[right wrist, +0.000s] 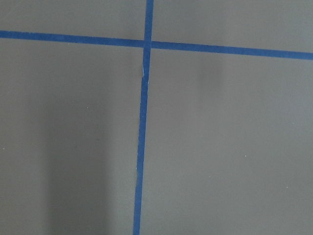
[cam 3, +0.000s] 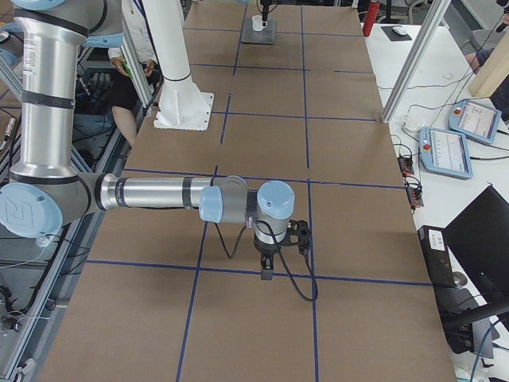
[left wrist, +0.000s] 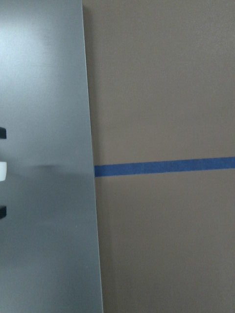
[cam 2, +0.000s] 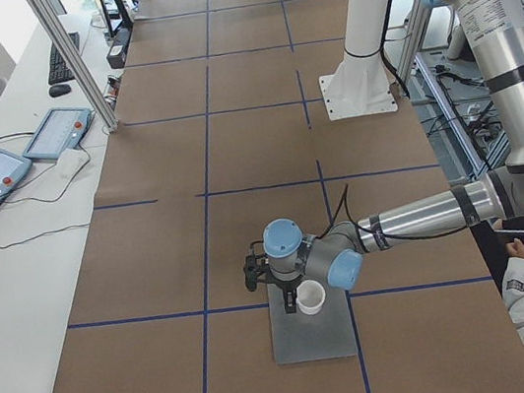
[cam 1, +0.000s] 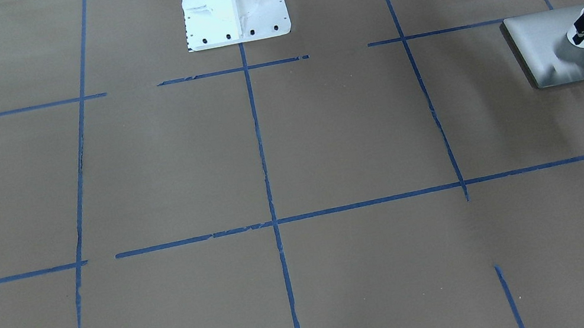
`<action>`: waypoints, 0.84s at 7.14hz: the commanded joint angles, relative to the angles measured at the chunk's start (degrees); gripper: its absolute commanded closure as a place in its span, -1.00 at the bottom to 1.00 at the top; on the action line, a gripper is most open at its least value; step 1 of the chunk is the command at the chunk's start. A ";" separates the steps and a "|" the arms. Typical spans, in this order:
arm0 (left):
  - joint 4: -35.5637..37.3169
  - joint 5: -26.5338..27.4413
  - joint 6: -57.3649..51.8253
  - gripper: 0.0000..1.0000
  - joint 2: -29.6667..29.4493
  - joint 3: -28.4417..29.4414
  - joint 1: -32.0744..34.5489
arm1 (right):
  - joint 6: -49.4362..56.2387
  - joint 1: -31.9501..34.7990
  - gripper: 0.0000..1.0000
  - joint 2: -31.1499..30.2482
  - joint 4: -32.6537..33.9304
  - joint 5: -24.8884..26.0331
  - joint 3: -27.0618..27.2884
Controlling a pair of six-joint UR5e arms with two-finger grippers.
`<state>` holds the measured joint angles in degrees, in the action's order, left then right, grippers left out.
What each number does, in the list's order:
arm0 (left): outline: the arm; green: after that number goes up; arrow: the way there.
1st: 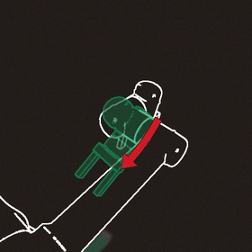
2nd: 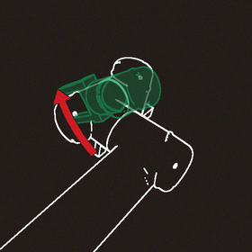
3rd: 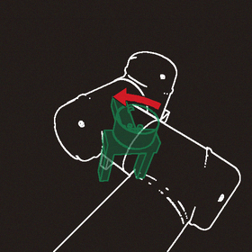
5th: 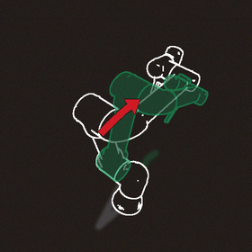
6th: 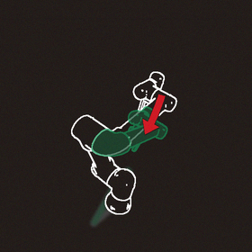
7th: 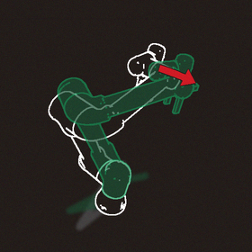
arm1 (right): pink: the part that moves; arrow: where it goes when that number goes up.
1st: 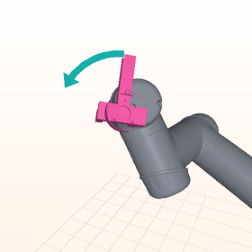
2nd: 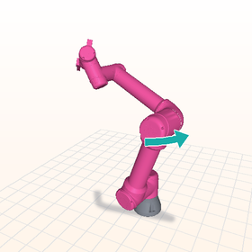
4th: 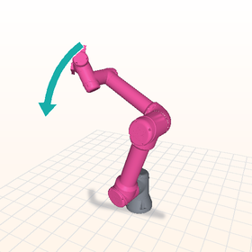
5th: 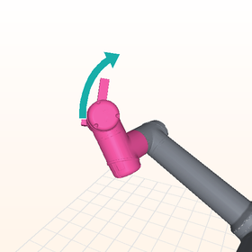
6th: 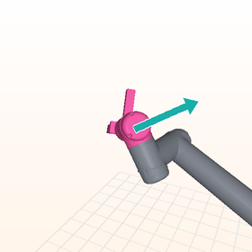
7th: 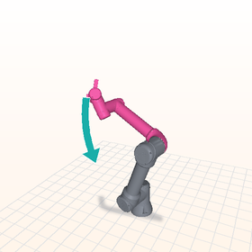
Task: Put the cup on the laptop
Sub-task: 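Lower the cup onto the silver laptop and open the left gripper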
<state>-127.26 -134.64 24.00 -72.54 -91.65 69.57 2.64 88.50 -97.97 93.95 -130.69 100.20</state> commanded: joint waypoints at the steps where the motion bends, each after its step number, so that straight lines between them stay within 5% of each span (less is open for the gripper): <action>1: 1.74 -1.86 -12.40 -1.00 1.61 -2.83 12.53 | 0.00 0.00 -1.00 -0.03 0.00 0.00 0.00; 4: 28.01 -0.20 -29.50 -1.00 -0.83 -10.70 24.43 | 0.00 0.00 -1.00 0.05 0.00 0.00 0.00; 6: 45.44 3.23 -29.80 -1.00 -7.94 -17.13 25.09 | 0.00 0.00 -1.00 -0.03 0.00 0.00 0.00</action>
<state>-92.83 -133.05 -4.83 -76.53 -104.90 93.78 2.64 88.51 -97.94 93.97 -130.69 100.20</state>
